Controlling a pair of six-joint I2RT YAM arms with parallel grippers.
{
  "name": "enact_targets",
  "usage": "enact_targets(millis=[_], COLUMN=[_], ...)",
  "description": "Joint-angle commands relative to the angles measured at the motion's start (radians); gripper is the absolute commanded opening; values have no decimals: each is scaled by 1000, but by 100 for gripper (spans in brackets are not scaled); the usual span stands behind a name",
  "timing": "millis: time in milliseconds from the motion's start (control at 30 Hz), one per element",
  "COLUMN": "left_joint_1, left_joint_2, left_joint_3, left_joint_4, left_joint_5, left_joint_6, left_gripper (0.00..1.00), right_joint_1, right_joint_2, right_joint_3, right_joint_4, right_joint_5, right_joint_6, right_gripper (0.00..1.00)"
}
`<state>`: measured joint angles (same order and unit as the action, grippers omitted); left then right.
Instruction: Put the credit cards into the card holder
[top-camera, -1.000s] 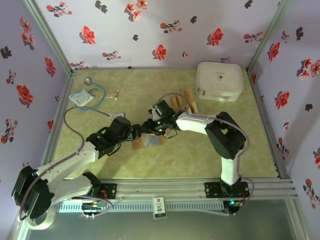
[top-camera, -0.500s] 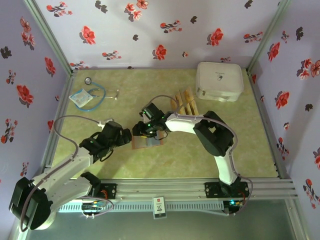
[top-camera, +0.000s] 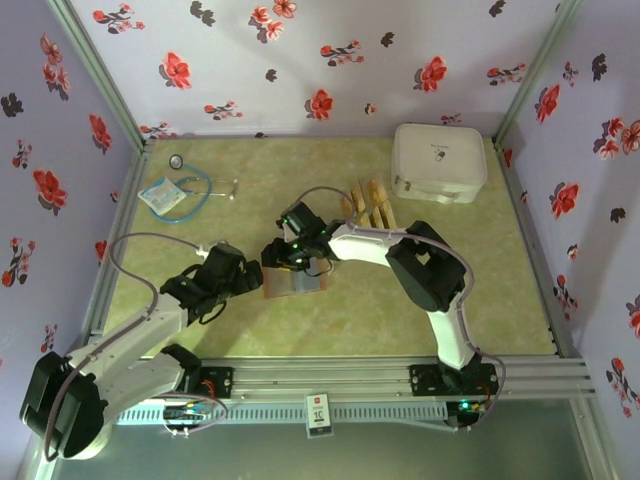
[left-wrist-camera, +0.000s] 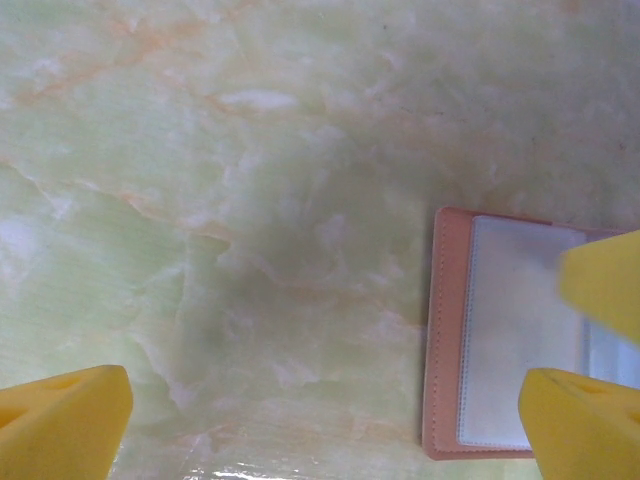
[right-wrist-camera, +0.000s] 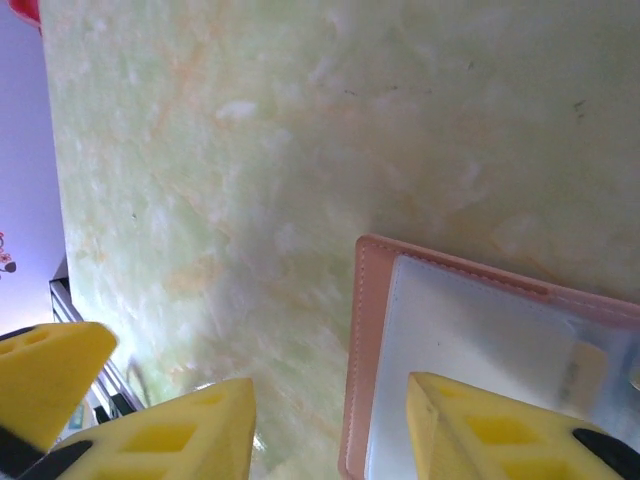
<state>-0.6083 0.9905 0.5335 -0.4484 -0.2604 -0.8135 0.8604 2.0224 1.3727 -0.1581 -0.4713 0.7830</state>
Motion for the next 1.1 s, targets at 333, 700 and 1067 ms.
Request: enact_targets(millis=[333, 700, 1067], left_joint_1=[6, 3, 1], left_joint_2=[151, 215, 273], left_joint_3=[84, 123, 128], left_joint_4=[38, 40, 68], left_joint_5=[44, 47, 47], left_joint_6=[70, 104, 114], left_gripper=[100, 100, 100], right_joint_1=[-175, -210, -283], right_joint_2=[-339, -512, -374], right_joint_3=[14, -64, -9], right_joint_4=[-479, -431, -542], right_joint_5=[377, 709, 597], right_joint_6=[-419, -516, -519], right_gripper=[72, 99, 58])
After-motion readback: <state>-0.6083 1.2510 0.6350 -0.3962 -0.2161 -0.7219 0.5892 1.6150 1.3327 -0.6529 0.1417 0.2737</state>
